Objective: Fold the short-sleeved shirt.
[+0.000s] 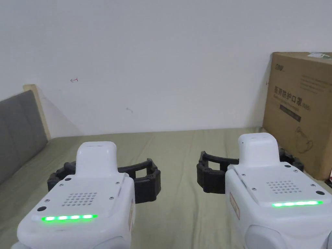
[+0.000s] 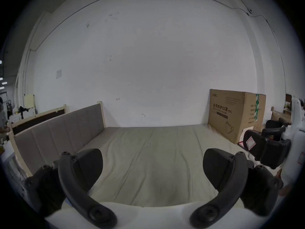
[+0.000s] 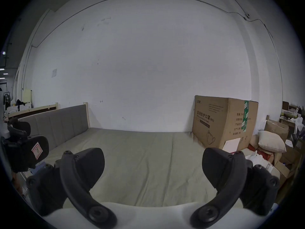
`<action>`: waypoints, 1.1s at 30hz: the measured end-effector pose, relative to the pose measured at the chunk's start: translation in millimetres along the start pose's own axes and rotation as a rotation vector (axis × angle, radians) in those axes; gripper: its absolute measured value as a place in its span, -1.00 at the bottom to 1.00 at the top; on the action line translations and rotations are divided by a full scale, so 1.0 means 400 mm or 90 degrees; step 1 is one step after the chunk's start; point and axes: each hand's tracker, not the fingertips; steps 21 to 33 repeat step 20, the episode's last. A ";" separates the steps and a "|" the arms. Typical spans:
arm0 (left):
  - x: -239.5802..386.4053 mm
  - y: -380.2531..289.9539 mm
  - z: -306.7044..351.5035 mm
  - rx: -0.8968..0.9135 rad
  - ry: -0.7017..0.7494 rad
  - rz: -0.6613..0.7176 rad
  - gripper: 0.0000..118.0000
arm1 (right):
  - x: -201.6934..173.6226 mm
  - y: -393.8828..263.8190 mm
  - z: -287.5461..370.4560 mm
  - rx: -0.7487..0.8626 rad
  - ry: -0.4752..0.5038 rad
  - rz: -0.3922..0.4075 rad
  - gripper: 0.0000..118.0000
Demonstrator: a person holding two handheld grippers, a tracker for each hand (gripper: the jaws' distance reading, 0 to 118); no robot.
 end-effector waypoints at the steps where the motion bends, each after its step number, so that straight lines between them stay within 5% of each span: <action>1: 0.004 -0.001 -0.003 0.001 0.005 -0.014 1.00 | 0.000 -0.001 0.000 0.000 -0.002 0.001 0.98; 3: 0.010 -0.009 -0.005 0.016 0.010 -0.058 1.00 | 0.002 -0.002 0.000 -0.002 0.000 -0.002 0.98; 9: -0.006 0.004 -0.008 -0.033 -0.010 0.008 1.00 | 0.004 -0.005 -0.005 -0.008 -0.001 -0.007 0.98; 33: -0.034 -0.014 -0.017 -0.019 0.016 0.012 1.00 | 0.008 -0.009 -0.005 -0.008 -0.007 -0.002 0.98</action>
